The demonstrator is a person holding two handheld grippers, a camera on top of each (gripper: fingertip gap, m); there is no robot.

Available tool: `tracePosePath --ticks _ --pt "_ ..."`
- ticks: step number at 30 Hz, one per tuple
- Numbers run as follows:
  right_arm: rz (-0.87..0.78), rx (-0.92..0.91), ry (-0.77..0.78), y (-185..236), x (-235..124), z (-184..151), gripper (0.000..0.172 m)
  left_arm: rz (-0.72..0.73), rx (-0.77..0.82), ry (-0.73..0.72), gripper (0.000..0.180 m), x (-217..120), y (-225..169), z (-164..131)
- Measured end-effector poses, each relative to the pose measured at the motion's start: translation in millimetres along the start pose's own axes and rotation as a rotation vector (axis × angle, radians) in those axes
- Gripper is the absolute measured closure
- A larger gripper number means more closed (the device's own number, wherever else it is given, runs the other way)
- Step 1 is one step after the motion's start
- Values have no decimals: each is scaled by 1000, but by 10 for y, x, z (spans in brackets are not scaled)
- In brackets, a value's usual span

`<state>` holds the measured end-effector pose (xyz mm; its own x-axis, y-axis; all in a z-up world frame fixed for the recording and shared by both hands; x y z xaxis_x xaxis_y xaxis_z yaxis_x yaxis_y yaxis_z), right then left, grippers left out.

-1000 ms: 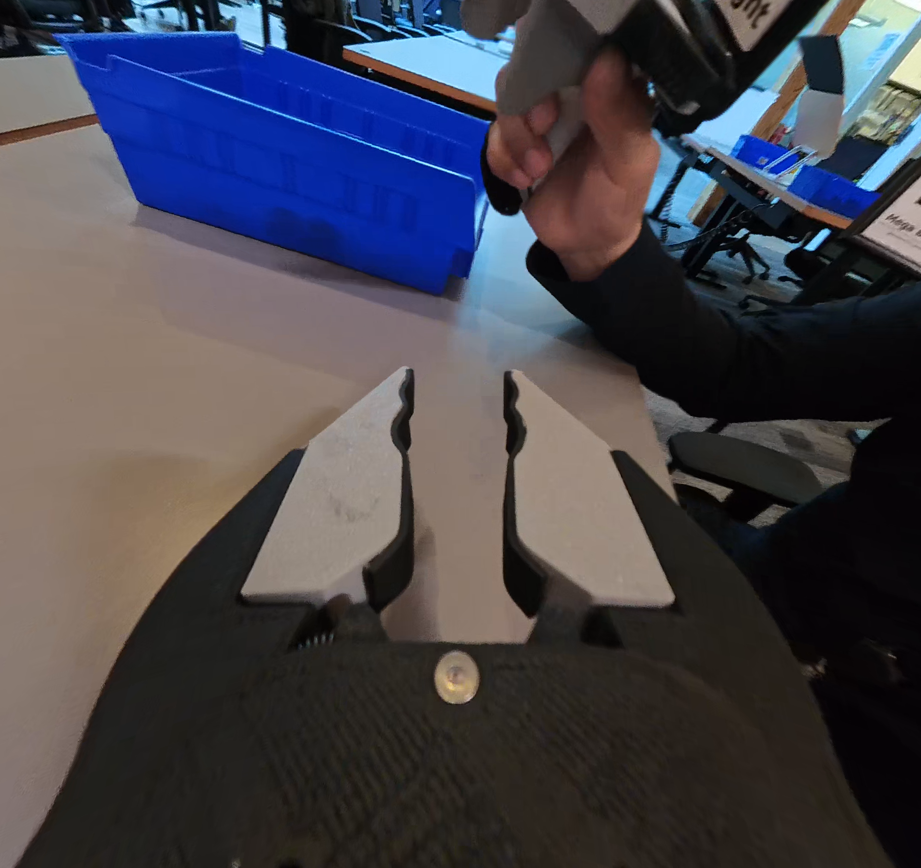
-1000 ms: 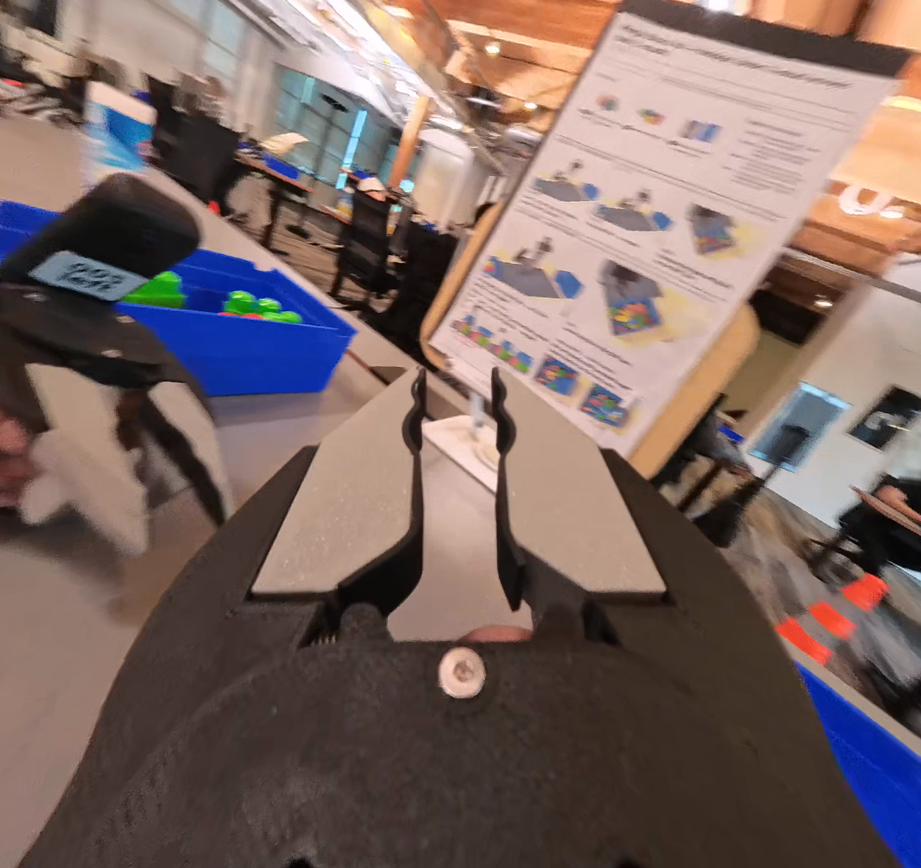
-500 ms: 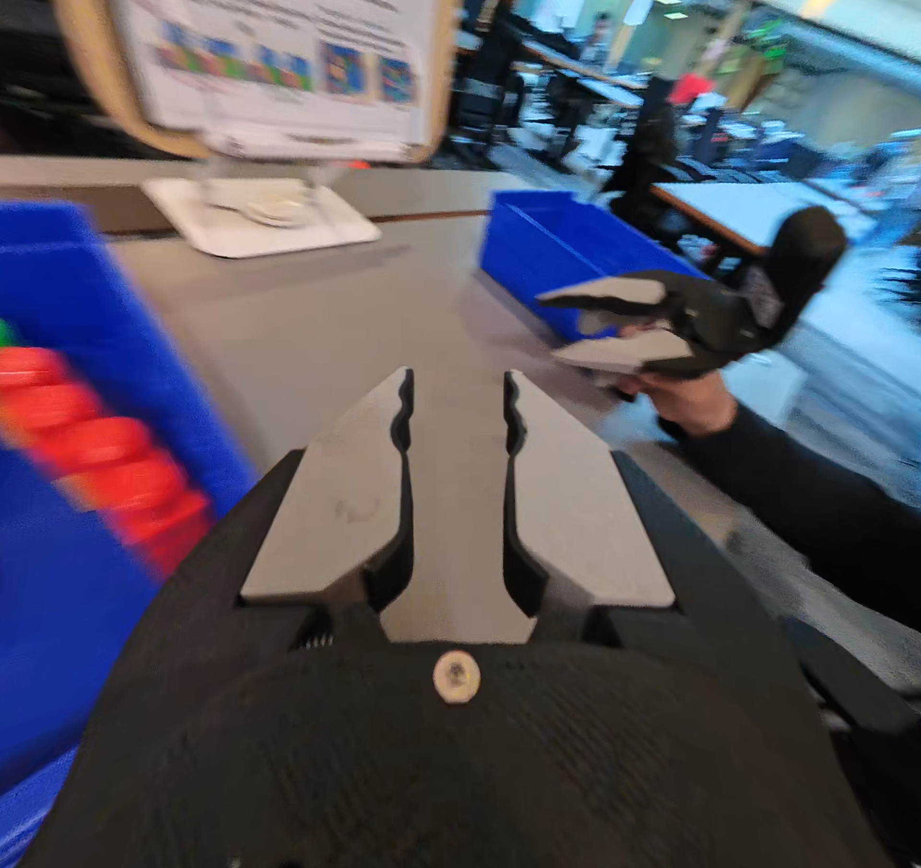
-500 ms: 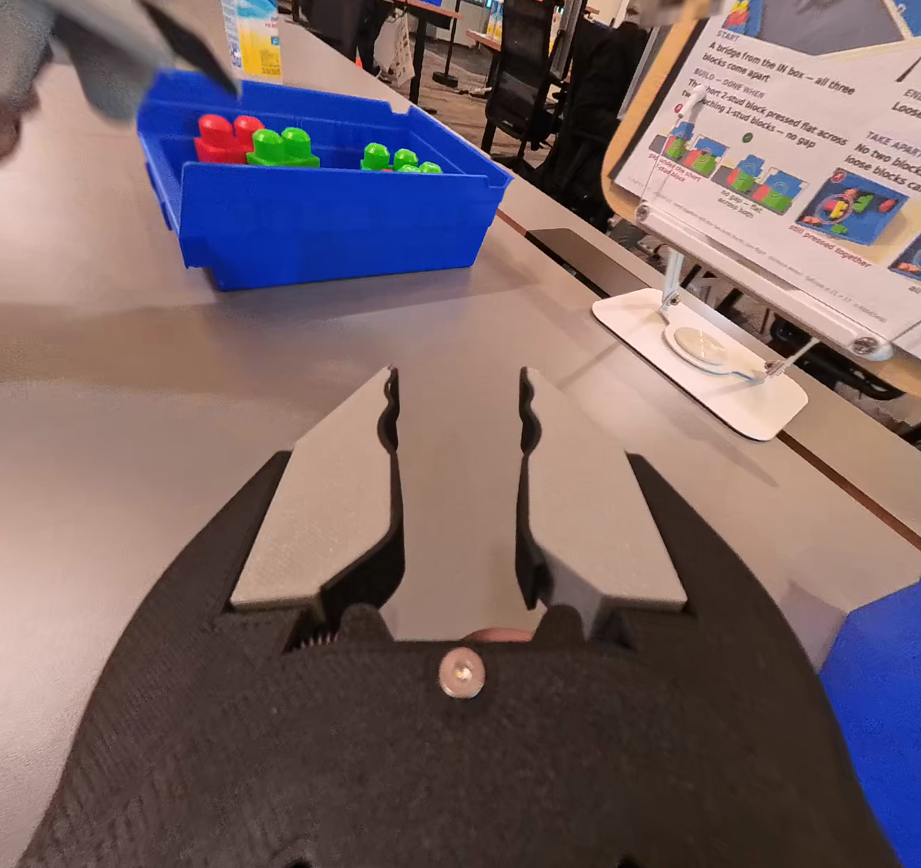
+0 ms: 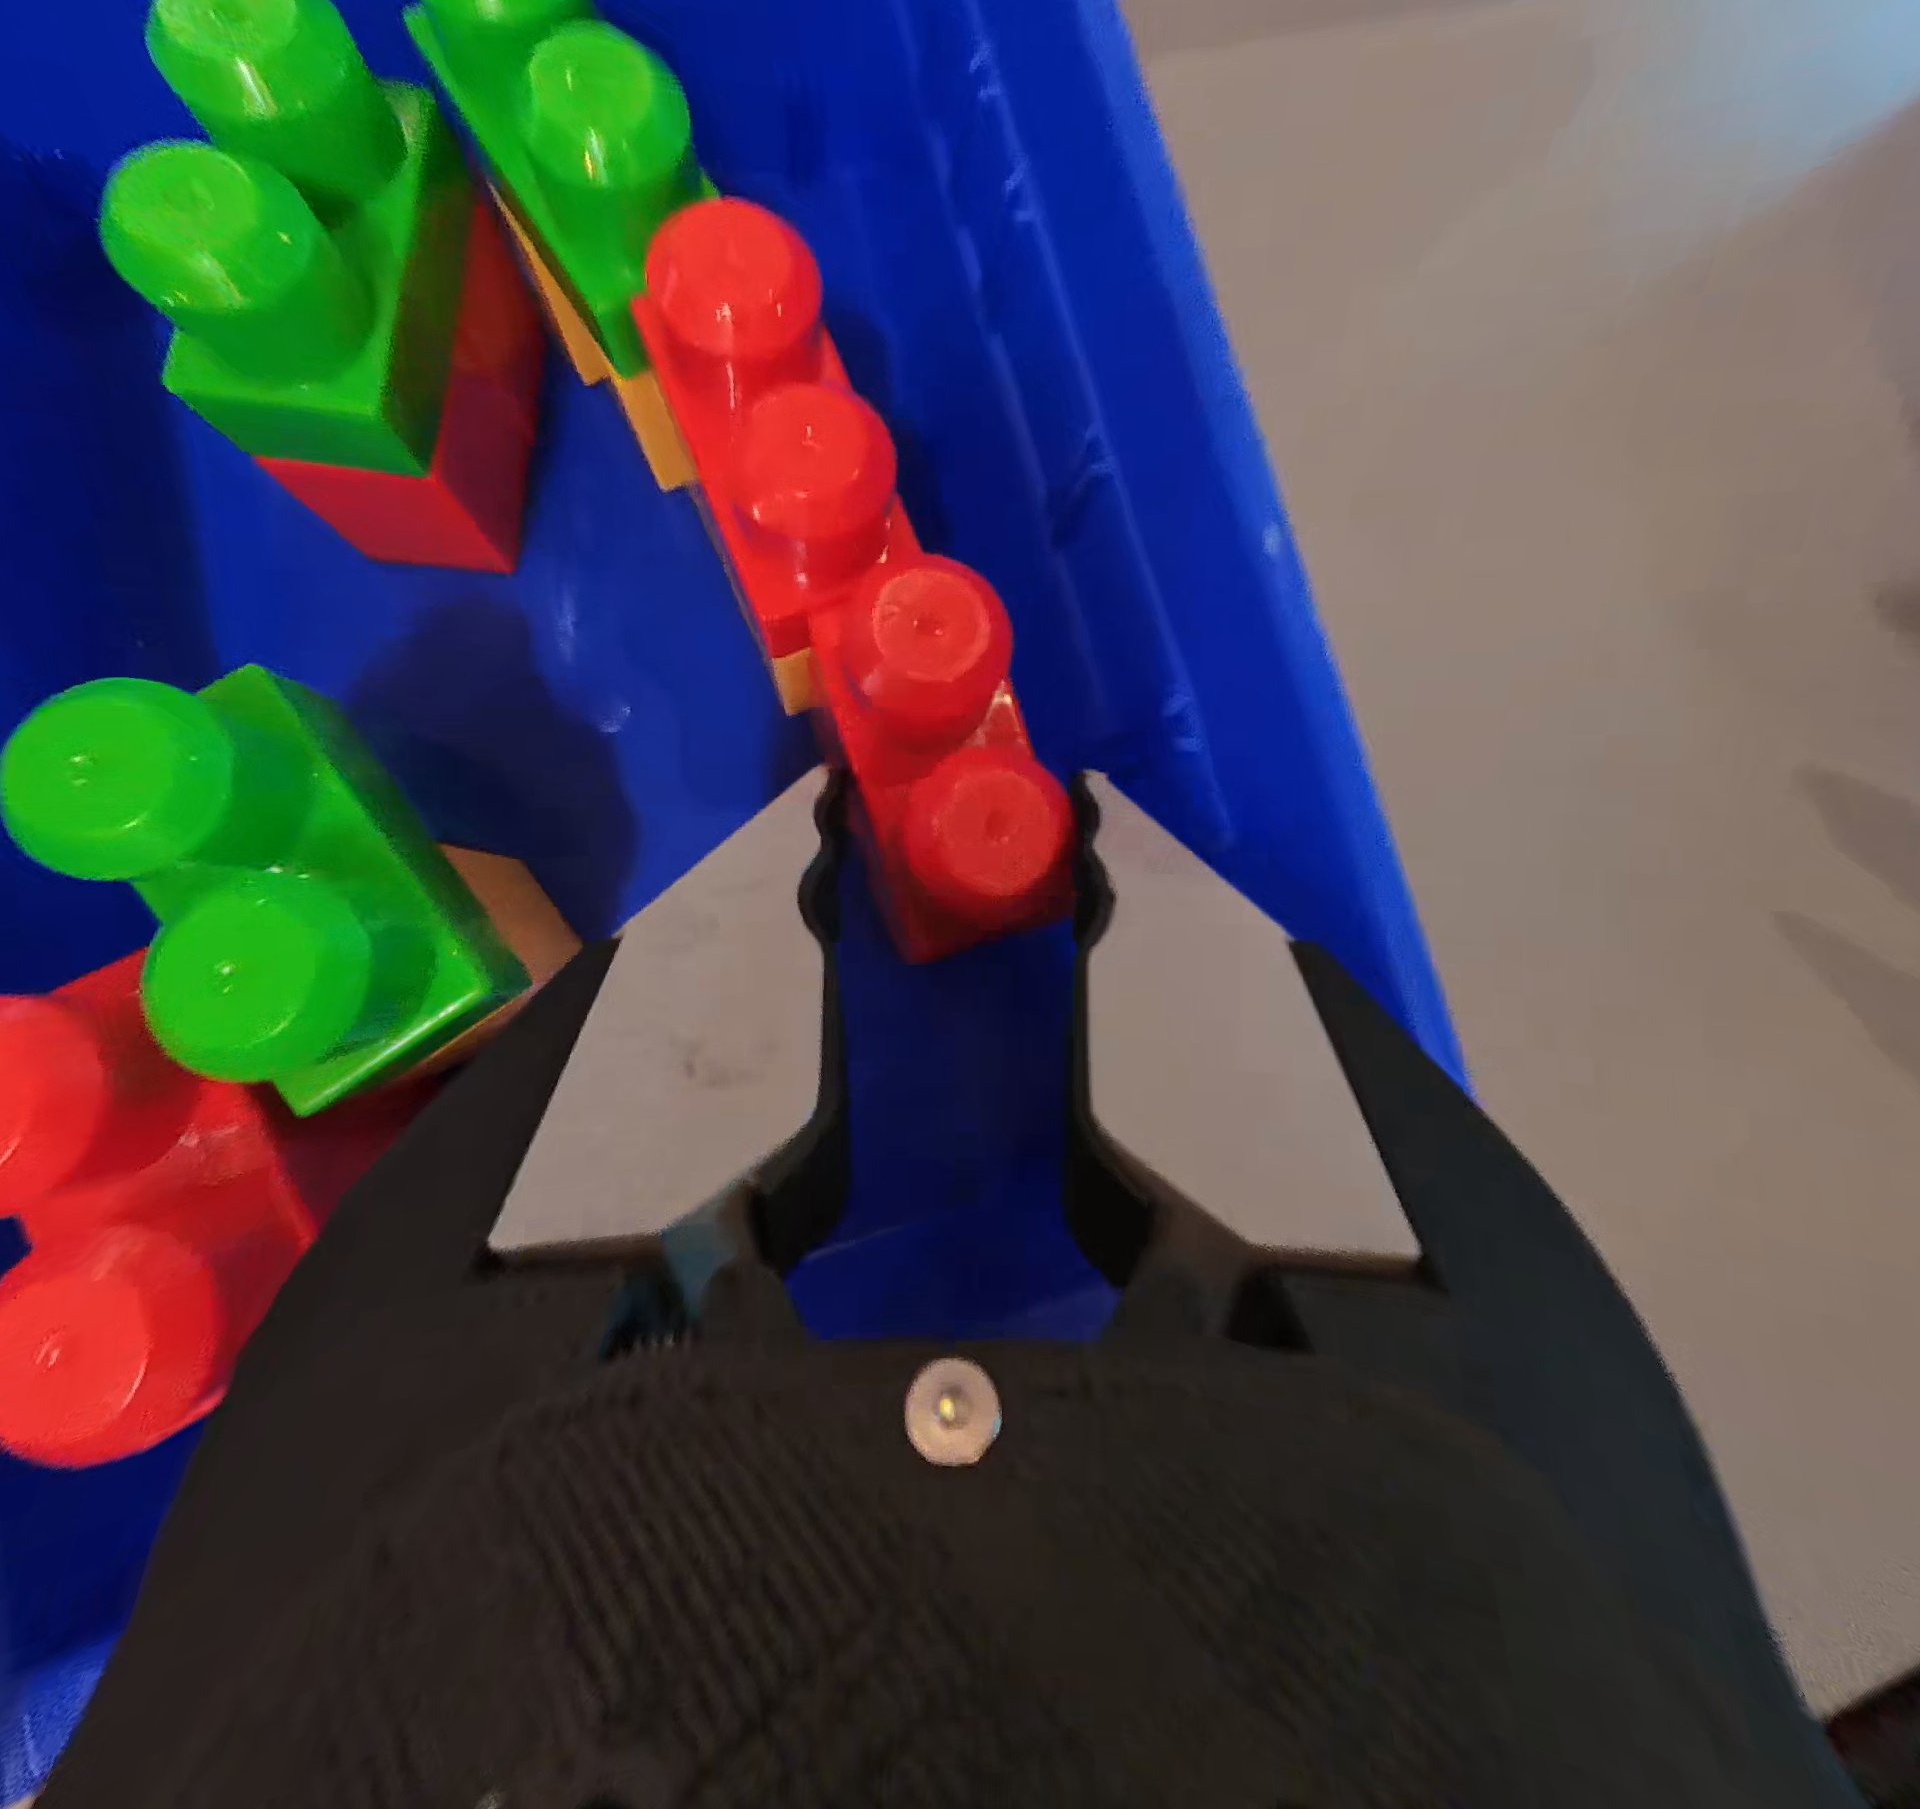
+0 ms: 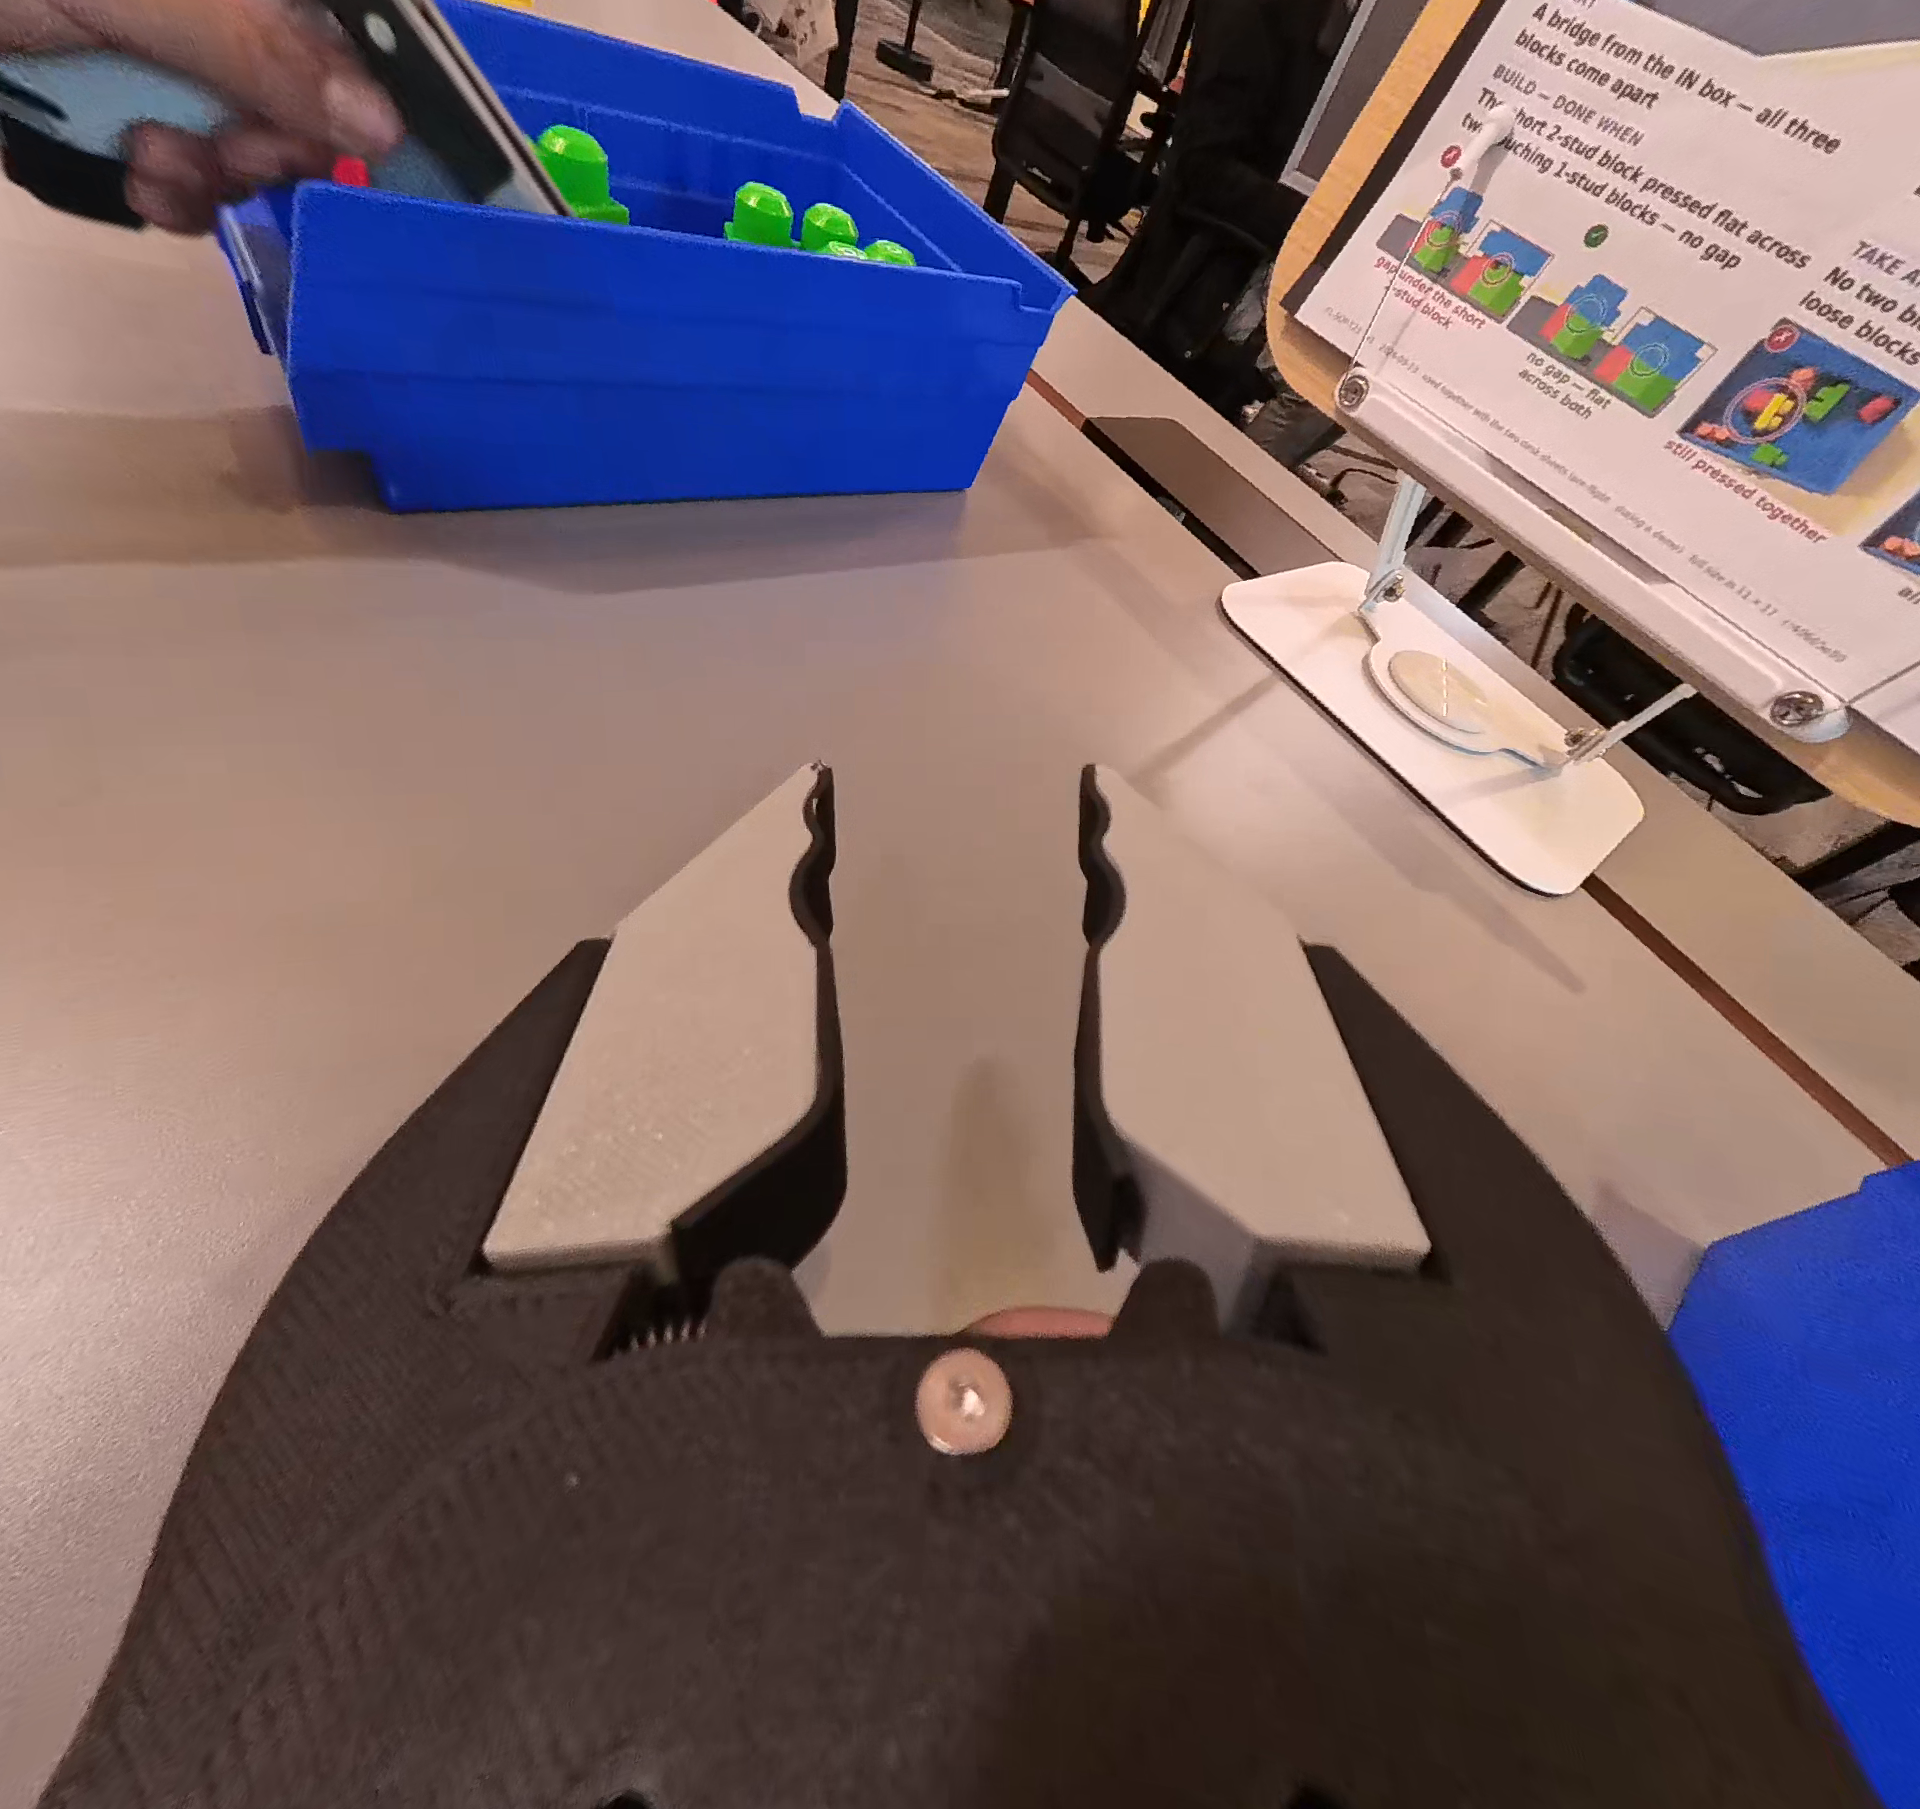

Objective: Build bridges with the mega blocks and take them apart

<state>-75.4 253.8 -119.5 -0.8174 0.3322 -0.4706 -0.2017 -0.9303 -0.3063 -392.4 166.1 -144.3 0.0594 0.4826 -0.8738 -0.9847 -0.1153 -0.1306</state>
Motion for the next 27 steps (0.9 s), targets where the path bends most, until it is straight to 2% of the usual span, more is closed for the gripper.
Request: tracePosePath --ticks 2,8,11,15,19,22,25,27 --pt "2 0 -5 -1 -9 6 129 43 25 69 143 131 54 -50" --pt "7 -27 7 38 0 12 129 47 38 -8 143 16 145 -38" --pt "10 -45 24 68 26 1 129 32 40 -101 143 -189 172 -8" --pt "55 -31 19 104 40 5 130 -147 64 -310 144 -587 -13 81" --pt "168 25 -33 130 14 32 129 -354 123 -451 144 -925 -453 152" --pt "326 73 -165 166 -105 131 129 -470 278 -506 145 -1097 -992 176" --pt "495 171 -302 144 -247 226 126 -679 465 -525 145 -1086 -1545 128" --pt "588 239 -399 98 -344 272 126 -795 565 -513 145 -962 -1832 66"
Point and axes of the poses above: each gripper's, where its closed fingertips meet, x out along the fingers, z out of its top, y = z × x across the jaws, the point moved 7 cm from there along -x, back along the fingers, and after that the axes turned 12 degrees about y, right-handed, at the moved point
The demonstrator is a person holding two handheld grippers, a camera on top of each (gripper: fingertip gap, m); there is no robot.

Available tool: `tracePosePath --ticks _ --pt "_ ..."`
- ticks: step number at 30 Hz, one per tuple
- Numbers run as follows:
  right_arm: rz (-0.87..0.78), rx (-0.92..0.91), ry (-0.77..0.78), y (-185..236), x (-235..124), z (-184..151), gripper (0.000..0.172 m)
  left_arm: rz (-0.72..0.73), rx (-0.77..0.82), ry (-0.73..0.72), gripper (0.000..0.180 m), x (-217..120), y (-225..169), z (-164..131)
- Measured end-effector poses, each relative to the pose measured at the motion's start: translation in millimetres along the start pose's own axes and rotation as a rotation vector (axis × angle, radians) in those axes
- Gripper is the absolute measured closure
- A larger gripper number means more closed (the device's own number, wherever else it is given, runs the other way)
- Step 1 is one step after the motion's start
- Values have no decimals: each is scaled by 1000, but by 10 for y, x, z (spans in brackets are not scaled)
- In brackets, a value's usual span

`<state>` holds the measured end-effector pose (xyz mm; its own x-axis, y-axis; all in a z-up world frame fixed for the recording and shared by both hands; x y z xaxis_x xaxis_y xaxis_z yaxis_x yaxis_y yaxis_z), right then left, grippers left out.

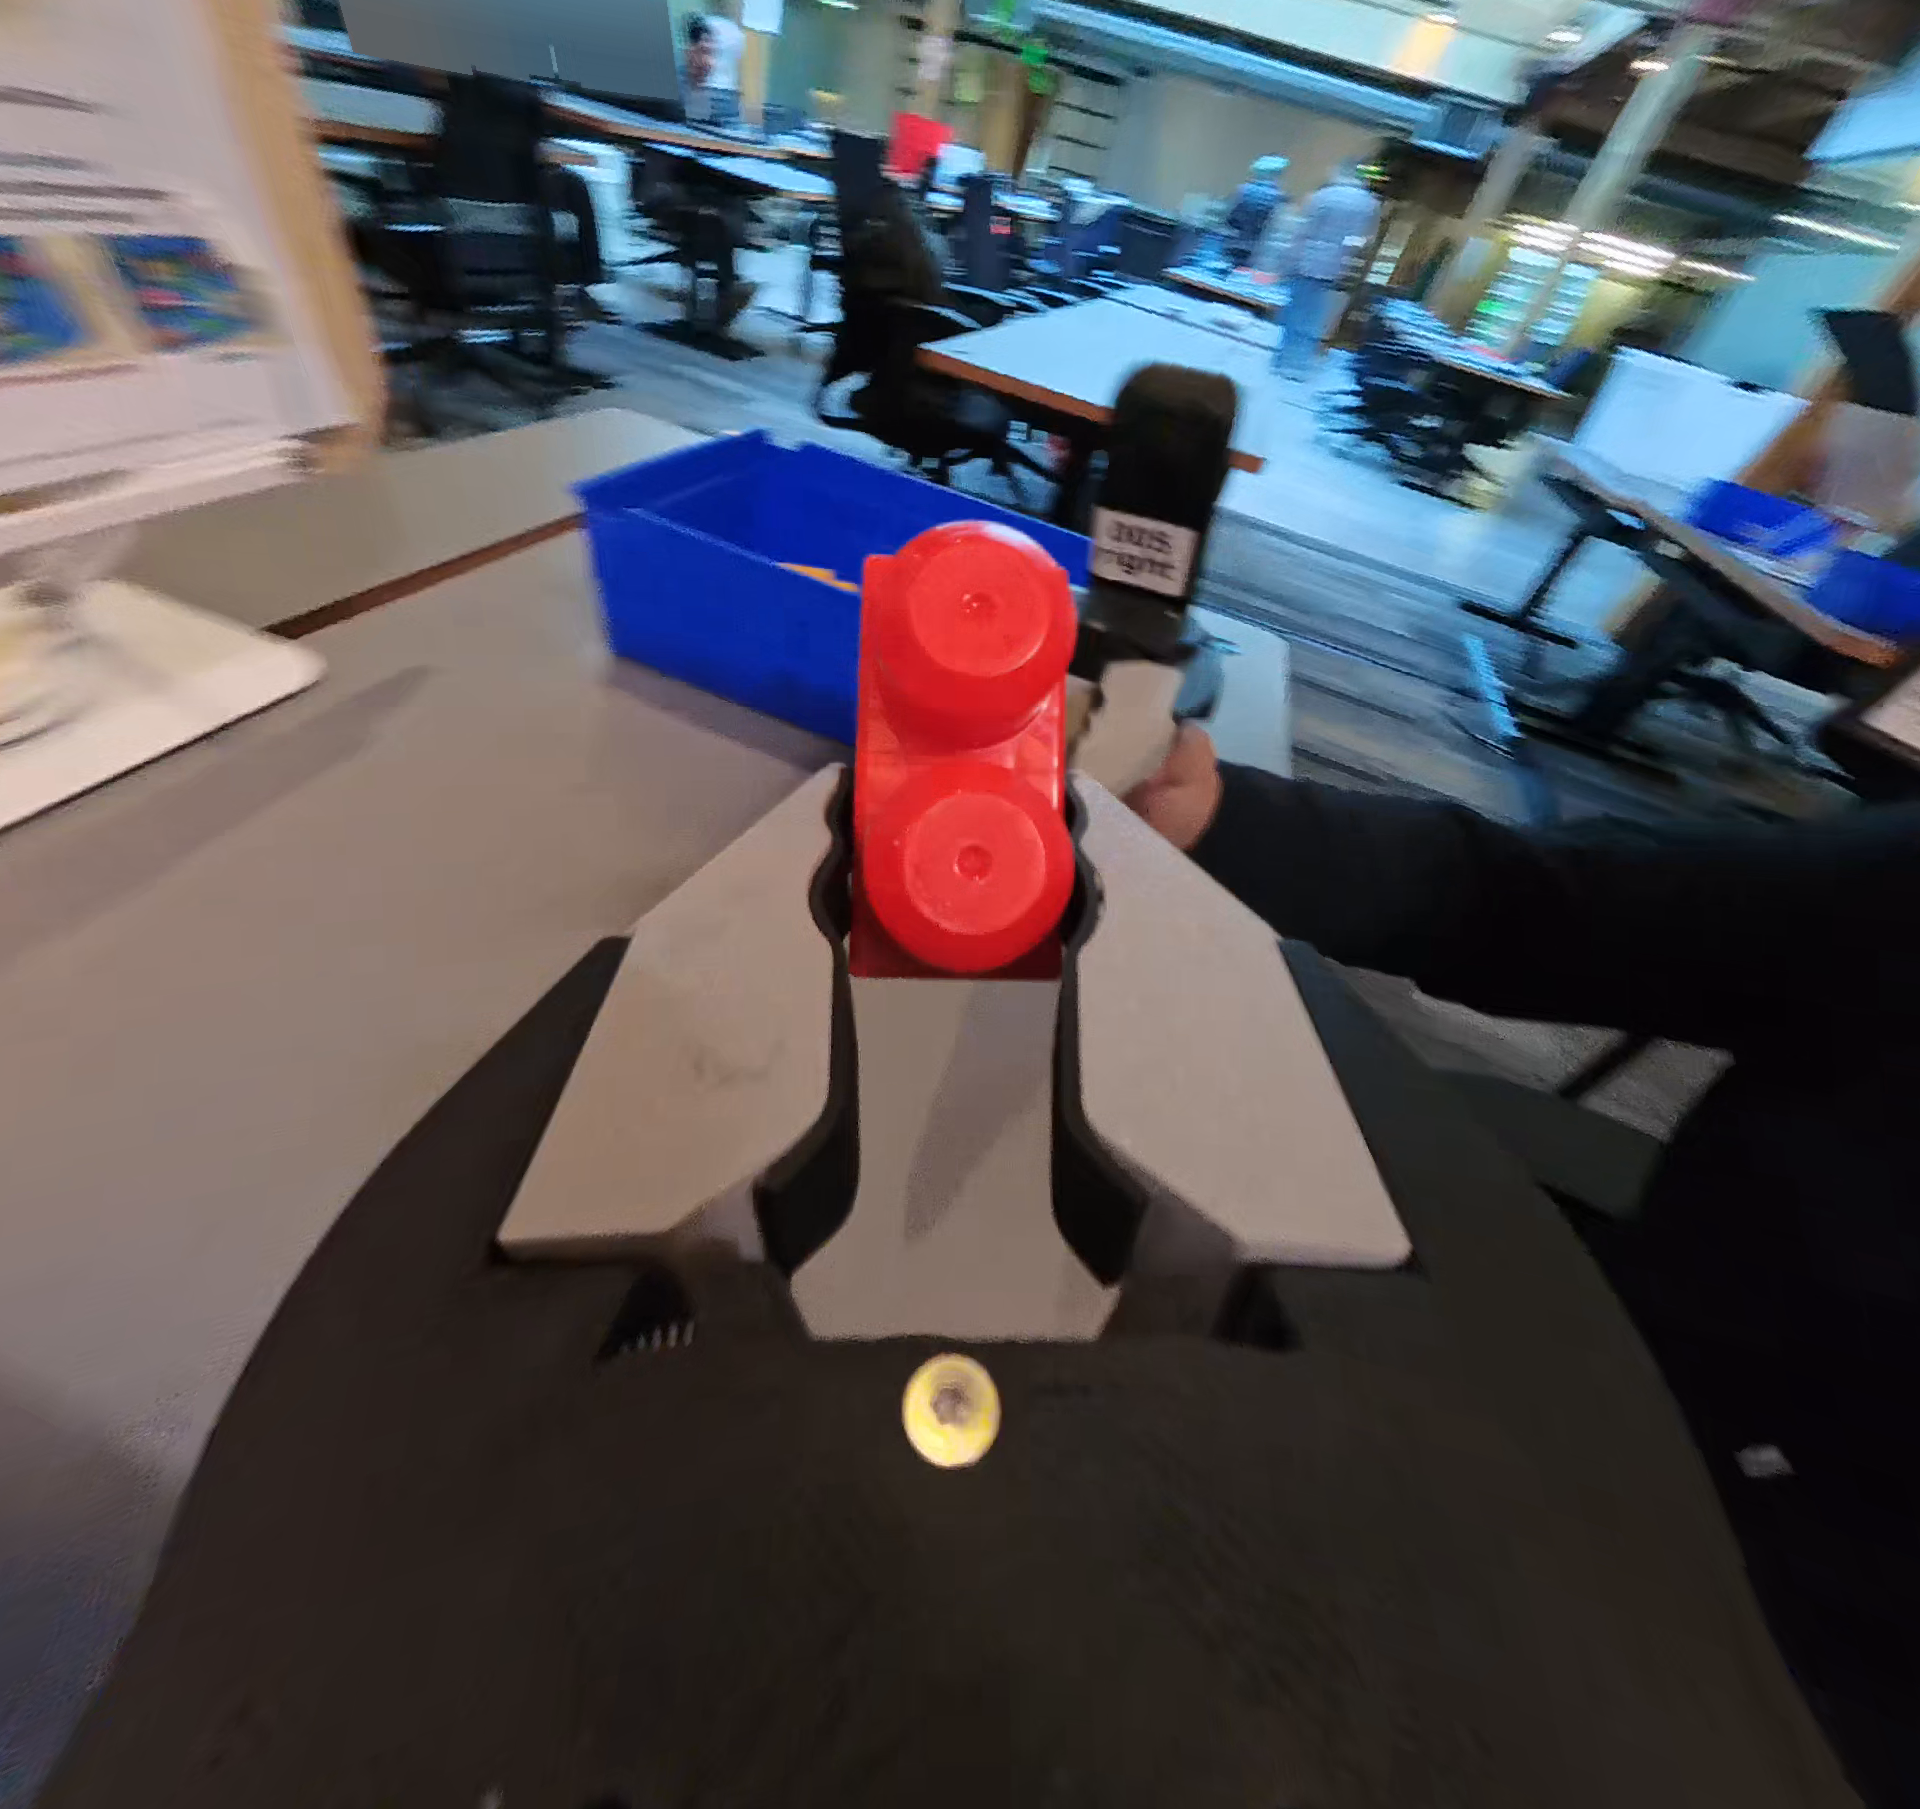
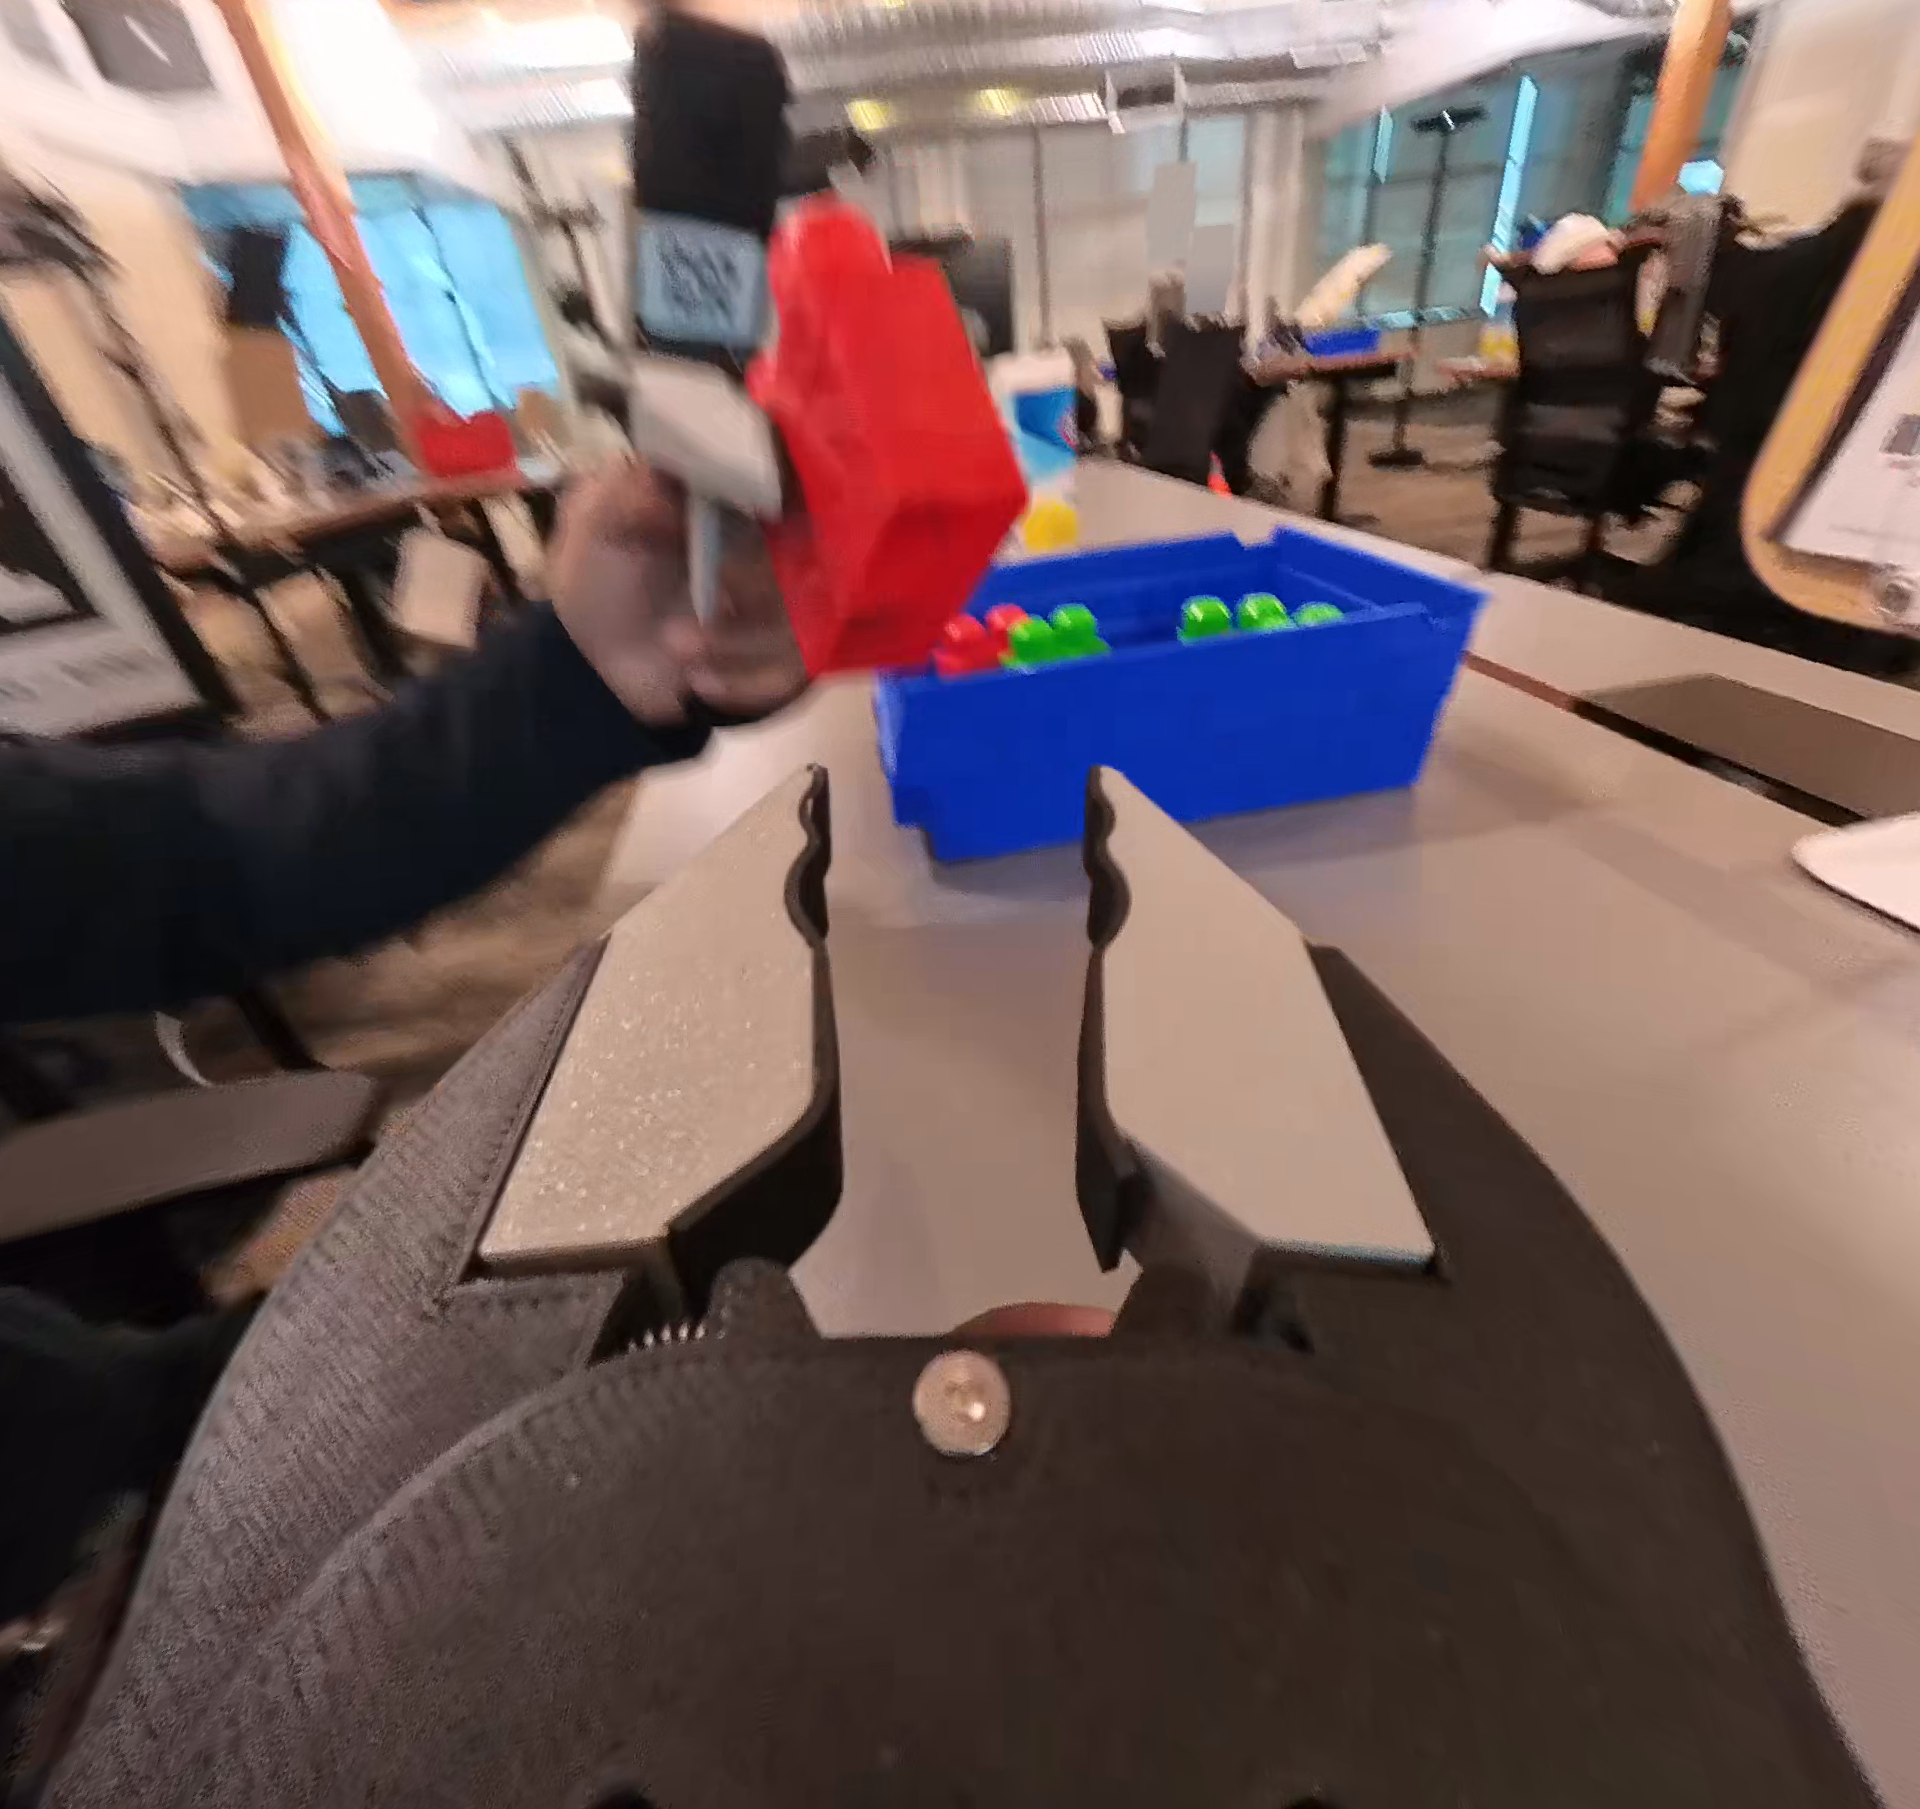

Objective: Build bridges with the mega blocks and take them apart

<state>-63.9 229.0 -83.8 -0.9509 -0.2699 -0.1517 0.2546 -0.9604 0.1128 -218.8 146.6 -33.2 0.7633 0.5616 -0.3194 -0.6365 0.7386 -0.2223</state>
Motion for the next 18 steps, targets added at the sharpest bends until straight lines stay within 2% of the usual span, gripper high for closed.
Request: tracePosePath --ticks 4,5,9,14,18 --pt "134 26 -186 54 -204 151 133 -172 44 -39 145 387 -66 -102" --pt "120 32 -180 23 -223 149 137 -205 50 -68 145 435 -70 -107" --pt "134 76 -148 -43 -200 99 133 -259 45 -146 145 540 1 -136" --pt "181 101 -104 -46 -102 17 139 -305 -16 -80 145 701 54 -288" --pt "156 99 -31 -96 -106 -18 139 -248 -9 -63 145 722 117 -328"
Point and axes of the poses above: each gripper's, where its closed fingertips meet, x out along the fingers, z out of its top, y = z × x across the jaws, the point moved 7 cm from there along -x, back along the fingers, and after that the axes turned 12 degrees about y, right-handed, at the moved point
